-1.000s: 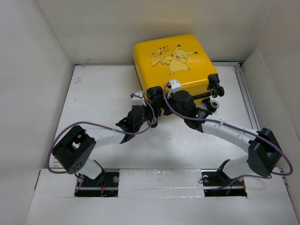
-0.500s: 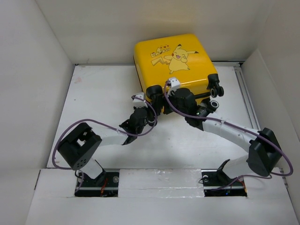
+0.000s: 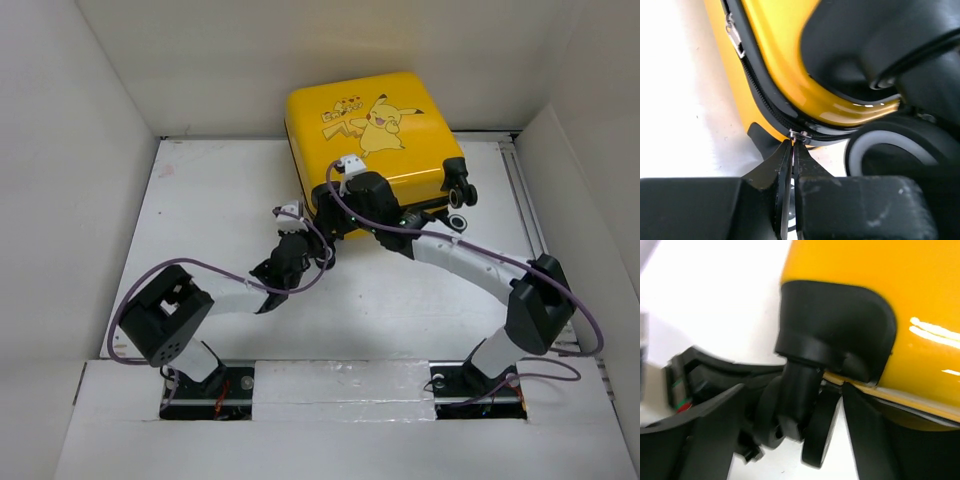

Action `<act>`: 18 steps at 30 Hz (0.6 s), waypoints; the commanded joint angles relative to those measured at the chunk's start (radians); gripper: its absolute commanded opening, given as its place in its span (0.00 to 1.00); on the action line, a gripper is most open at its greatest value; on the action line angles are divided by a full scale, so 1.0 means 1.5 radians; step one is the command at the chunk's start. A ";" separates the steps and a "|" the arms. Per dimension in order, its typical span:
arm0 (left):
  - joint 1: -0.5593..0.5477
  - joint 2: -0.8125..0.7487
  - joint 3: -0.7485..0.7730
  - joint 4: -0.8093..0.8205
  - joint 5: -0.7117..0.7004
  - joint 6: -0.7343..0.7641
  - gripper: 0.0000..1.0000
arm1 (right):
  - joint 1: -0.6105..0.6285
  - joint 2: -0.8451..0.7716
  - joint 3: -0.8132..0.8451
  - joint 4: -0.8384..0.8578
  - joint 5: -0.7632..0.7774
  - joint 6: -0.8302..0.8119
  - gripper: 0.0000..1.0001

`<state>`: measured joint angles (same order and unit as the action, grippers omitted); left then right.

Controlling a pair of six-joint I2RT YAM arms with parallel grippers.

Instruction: Pack the luggage

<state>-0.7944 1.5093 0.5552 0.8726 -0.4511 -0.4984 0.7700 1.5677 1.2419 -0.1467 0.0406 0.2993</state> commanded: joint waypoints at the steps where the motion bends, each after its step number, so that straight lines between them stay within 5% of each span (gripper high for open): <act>1: 0.000 -0.034 -0.010 0.030 -0.035 0.026 0.00 | 0.012 0.023 0.034 -0.025 0.097 -0.008 0.76; 6: 0.006 -0.034 -0.010 0.024 -0.041 0.035 0.00 | 0.012 0.030 0.019 -0.051 0.117 -0.033 0.65; 8: 0.006 -0.040 -0.010 0.018 -0.047 0.035 0.00 | 0.002 0.030 0.013 -0.059 0.071 -0.039 0.44; 9: 0.006 -0.040 -0.010 0.010 -0.047 0.041 0.00 | -0.008 0.030 0.013 -0.059 0.059 -0.046 0.18; 11: 0.006 -0.046 -0.010 -0.005 -0.064 0.047 0.00 | -0.015 0.016 -0.003 -0.059 0.053 -0.046 0.01; 18: 0.036 -0.084 -0.033 -0.065 -0.099 0.061 0.00 | -0.030 -0.061 -0.062 -0.046 0.026 -0.058 0.00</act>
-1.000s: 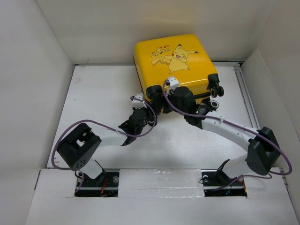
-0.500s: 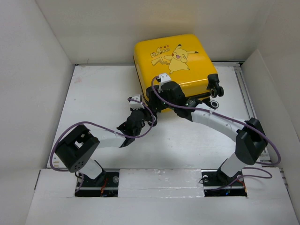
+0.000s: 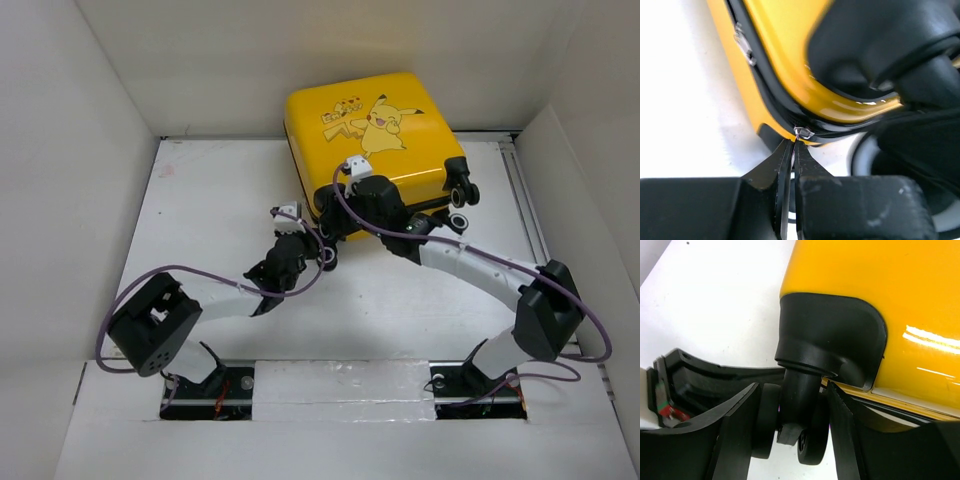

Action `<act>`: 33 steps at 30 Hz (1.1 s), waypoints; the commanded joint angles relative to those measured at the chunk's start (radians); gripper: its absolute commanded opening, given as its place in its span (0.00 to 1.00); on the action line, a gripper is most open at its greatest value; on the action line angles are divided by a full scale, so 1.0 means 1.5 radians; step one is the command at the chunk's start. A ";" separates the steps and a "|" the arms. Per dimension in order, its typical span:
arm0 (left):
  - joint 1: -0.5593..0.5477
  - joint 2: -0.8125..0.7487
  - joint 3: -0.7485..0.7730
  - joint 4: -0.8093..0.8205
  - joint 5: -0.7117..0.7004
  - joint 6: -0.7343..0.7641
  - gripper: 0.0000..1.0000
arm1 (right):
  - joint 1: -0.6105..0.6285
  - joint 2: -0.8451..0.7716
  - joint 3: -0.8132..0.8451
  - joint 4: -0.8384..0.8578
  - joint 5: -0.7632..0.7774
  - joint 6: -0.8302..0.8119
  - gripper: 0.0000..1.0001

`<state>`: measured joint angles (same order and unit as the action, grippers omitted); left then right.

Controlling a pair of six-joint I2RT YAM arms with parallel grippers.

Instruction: Pack the luggage

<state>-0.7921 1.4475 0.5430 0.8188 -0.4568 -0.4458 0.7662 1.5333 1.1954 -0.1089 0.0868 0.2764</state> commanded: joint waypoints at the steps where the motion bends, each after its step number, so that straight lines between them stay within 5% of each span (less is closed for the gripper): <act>1: 0.034 -0.049 -0.032 -0.029 -0.095 0.026 0.00 | -0.027 -0.038 -0.031 -0.072 -0.005 -0.051 0.00; 9: 0.062 -0.044 0.001 -0.143 -0.139 0.013 0.00 | -0.033 -0.047 -0.038 -0.100 -0.011 -0.065 0.00; 15: 0.150 -0.036 0.031 -0.128 -0.028 -0.005 0.00 | -0.027 -0.060 -0.065 -0.100 -0.030 -0.065 0.00; 21: 0.086 -0.085 -0.032 -0.040 0.172 0.044 0.00 | -0.027 -0.054 -0.064 -0.070 -0.050 -0.058 0.00; 23: 0.063 -0.086 -0.046 -0.040 0.194 0.053 0.11 | -0.027 -0.047 -0.064 -0.070 -0.050 -0.058 0.00; 24: 0.063 -0.086 -0.059 -0.033 0.203 0.059 0.24 | -0.027 -0.047 -0.064 -0.063 -0.050 -0.058 0.00; 27: 0.057 -0.071 -0.071 -0.007 0.211 0.066 0.36 | -0.027 -0.047 -0.064 -0.049 -0.063 -0.058 0.00; 33: 0.057 -0.014 -0.011 0.010 0.211 0.105 0.46 | -0.027 -0.053 -0.070 -0.037 -0.070 -0.052 0.00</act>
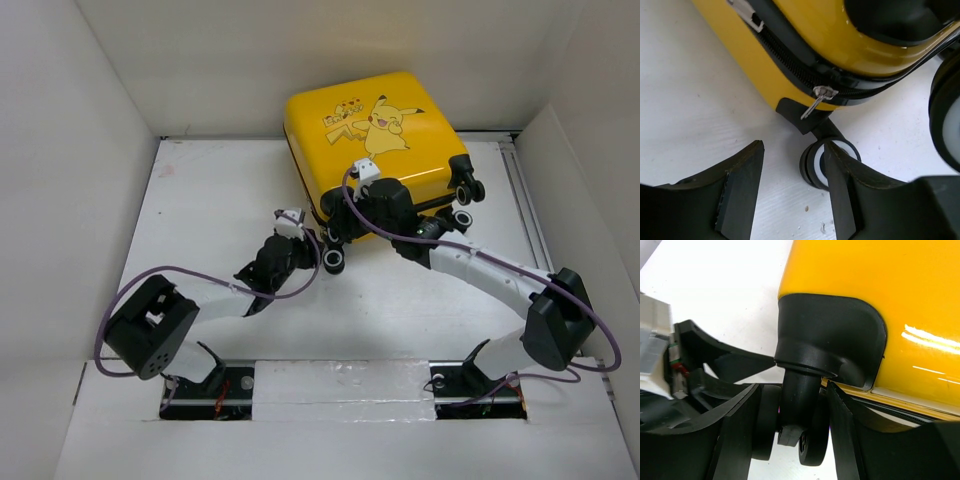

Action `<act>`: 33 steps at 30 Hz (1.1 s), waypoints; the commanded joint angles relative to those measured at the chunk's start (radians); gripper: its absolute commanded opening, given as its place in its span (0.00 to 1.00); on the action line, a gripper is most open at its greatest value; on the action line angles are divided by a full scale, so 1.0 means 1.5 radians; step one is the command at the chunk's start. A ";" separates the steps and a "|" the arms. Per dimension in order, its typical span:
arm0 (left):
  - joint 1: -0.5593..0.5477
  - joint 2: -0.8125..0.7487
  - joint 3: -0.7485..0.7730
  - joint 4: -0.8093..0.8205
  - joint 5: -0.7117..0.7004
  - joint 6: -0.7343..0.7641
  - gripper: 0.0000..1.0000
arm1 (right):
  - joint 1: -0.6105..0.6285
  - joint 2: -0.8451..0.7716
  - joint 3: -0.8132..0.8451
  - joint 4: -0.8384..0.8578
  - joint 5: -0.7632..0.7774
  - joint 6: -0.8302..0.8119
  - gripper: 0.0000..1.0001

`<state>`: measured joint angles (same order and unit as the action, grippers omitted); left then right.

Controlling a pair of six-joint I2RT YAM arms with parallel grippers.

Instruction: Pack the luggage

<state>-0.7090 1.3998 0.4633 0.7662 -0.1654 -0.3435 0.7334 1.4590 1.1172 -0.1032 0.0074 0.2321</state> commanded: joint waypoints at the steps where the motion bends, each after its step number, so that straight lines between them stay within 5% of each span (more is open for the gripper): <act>1: 0.001 0.025 0.052 0.046 0.024 0.043 0.47 | -0.005 -0.003 -0.018 -0.041 -0.017 -0.023 0.00; 10: 0.001 0.087 0.127 0.061 0.023 0.075 0.43 | 0.001 -0.003 -0.030 -0.027 -0.031 -0.017 0.00; 11: 0.001 0.087 0.127 0.061 0.016 0.082 0.39 | 0.001 -0.003 -0.030 -0.027 -0.031 -0.017 0.00; 14: 0.007 0.106 0.150 0.050 -0.011 0.089 0.01 | 0.001 -0.003 -0.043 -0.020 -0.037 -0.017 0.00; 33: 0.037 0.020 0.116 -0.030 -0.262 0.080 0.00 | -0.013 -0.015 -0.103 -0.006 -0.057 -0.003 0.00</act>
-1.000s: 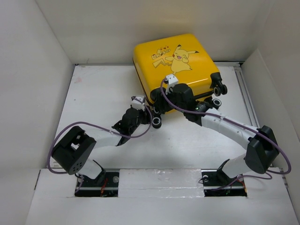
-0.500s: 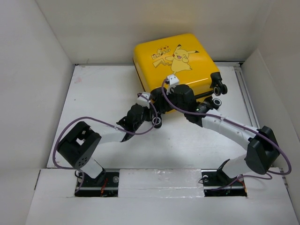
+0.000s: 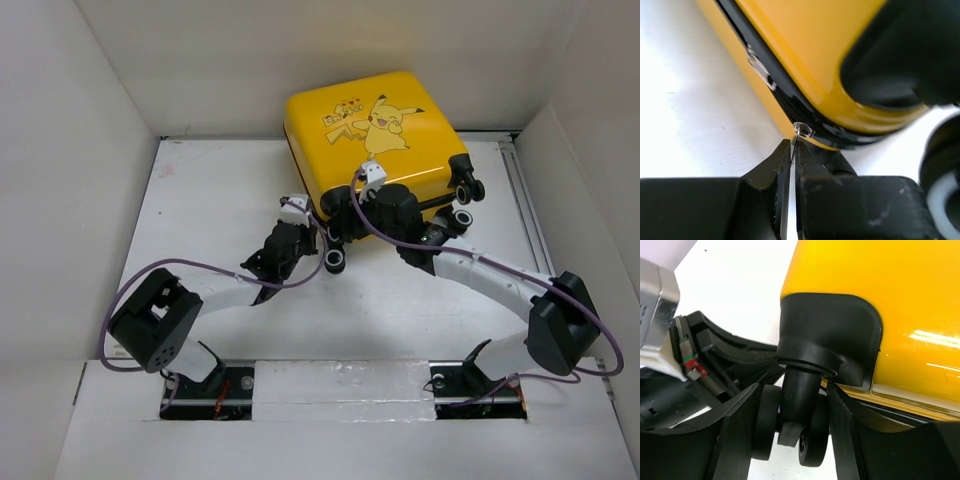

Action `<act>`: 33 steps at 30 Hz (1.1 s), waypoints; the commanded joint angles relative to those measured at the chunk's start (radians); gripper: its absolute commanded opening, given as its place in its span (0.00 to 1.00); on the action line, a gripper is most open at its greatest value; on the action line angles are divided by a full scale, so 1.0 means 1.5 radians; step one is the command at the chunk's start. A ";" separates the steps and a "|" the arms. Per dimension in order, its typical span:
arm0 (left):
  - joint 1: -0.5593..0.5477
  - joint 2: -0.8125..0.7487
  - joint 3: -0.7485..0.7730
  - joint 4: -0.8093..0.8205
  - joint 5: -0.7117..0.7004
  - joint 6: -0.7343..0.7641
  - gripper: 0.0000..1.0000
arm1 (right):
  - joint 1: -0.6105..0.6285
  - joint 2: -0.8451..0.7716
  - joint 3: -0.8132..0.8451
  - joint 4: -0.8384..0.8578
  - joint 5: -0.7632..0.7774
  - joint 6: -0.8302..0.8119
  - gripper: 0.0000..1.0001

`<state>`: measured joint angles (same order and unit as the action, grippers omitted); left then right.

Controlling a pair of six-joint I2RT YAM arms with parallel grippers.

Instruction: Pack the luggage

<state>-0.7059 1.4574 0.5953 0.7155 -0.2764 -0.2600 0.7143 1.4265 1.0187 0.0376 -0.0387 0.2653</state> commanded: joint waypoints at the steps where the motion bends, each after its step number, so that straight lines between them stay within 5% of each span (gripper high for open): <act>1: 0.041 0.009 0.039 0.004 -0.202 0.033 0.00 | 0.007 0.006 -0.037 -0.100 -0.026 -0.026 0.00; 15: 0.196 0.096 0.175 -0.057 -0.099 -0.105 0.02 | 0.027 0.006 -0.050 -0.085 -0.039 -0.019 0.00; 16: 0.197 0.089 0.163 -0.057 -0.099 -0.117 0.14 | 0.027 0.012 -0.050 -0.085 -0.039 -0.019 0.00; 17: 0.197 0.078 0.154 -0.063 -0.092 -0.144 0.36 | 0.034 0.012 -0.050 -0.079 -0.039 -0.019 0.00; 21: 0.197 -0.007 0.092 -0.114 -0.128 -0.246 0.76 | 0.064 0.012 -0.038 -0.066 -0.052 -0.019 0.00; 22: 0.197 -0.056 0.080 -0.126 -0.135 -0.263 0.78 | 0.070 0.012 -0.030 -0.066 -0.052 -0.019 0.00; 23: 0.197 -0.084 0.068 -0.143 -0.135 -0.280 1.00 | 0.076 0.019 -0.024 -0.060 -0.052 -0.013 0.00; 33: 0.184 -0.437 -0.036 -0.229 -0.059 -0.311 1.00 | 0.190 0.035 0.052 -0.040 -0.038 0.006 0.04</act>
<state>-0.4252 0.9054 0.5781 0.4259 -0.4217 -0.7010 0.8379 1.4570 1.0527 0.0494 0.1265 0.2543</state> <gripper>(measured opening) 0.996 0.583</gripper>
